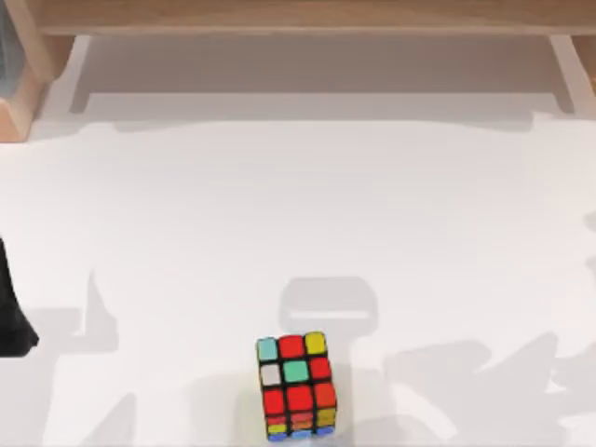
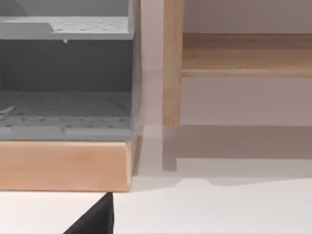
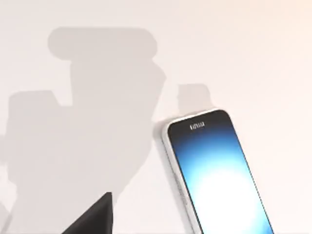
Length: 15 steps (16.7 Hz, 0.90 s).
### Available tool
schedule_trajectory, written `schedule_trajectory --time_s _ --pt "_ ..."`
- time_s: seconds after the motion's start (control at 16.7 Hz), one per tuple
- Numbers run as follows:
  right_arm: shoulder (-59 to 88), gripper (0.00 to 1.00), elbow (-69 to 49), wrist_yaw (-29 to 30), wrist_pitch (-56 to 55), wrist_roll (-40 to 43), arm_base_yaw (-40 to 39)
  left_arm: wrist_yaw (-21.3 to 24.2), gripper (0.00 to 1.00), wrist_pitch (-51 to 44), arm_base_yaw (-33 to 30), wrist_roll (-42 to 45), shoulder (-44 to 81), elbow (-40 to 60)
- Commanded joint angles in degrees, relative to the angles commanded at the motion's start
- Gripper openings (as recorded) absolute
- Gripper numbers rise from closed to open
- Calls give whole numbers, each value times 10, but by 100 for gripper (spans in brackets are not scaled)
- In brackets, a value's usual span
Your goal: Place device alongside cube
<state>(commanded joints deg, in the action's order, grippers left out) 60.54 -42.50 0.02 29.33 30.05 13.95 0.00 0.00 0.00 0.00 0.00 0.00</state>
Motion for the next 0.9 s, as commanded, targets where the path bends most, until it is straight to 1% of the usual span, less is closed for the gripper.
schedule_trajectory --time_s 0.3,0.48,0.66,0.9 --pt "283 100 -183 0 126 129 60 0 100 0 0 0 0 0" --pt "416 100 -269 0 186 190 89 0 100 0 0 0 0 0" --pt "503 100 -326 0 225 230 107 0 100 0 0 0 0 0" --pt "534 100 -347 0 240 245 114 0 100 0 0 0 0 0"
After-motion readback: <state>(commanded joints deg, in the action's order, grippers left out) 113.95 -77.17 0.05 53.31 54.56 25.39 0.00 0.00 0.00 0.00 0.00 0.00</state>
